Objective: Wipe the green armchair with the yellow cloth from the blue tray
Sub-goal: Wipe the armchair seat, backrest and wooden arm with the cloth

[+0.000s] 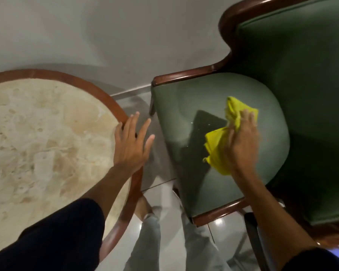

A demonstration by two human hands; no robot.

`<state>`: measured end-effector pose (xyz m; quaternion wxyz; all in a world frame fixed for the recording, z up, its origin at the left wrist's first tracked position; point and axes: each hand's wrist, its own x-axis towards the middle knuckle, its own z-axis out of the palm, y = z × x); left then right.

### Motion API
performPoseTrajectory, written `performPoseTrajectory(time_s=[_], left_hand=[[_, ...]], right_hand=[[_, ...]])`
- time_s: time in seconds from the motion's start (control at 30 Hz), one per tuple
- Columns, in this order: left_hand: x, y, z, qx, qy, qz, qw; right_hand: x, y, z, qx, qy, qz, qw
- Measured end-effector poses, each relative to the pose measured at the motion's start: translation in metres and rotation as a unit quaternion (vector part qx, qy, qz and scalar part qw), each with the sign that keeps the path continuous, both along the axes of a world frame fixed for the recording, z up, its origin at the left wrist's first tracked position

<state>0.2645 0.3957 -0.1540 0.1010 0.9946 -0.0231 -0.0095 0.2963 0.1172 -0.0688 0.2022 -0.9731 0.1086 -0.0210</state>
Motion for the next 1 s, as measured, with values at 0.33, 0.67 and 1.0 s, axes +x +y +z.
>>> performPoseTrajectory(time_s=[0.33,0.67,1.0], left_hand=[[0.017,-0.006,-0.028,0.052,0.014,0.096,0.994],[0.019,-0.009,-0.021,0.051,0.021,0.101,0.993],[0.017,-0.007,-0.028,0.066,-0.026,0.095,0.993]], right_hand=[[0.013,-0.108,-0.096,-0.094,0.145,-0.124,0.977],[0.024,-0.038,-0.101,-0.097,0.13,-0.016,0.987],[0.019,0.08,-0.115,-0.194,0.077,0.427,0.88]])
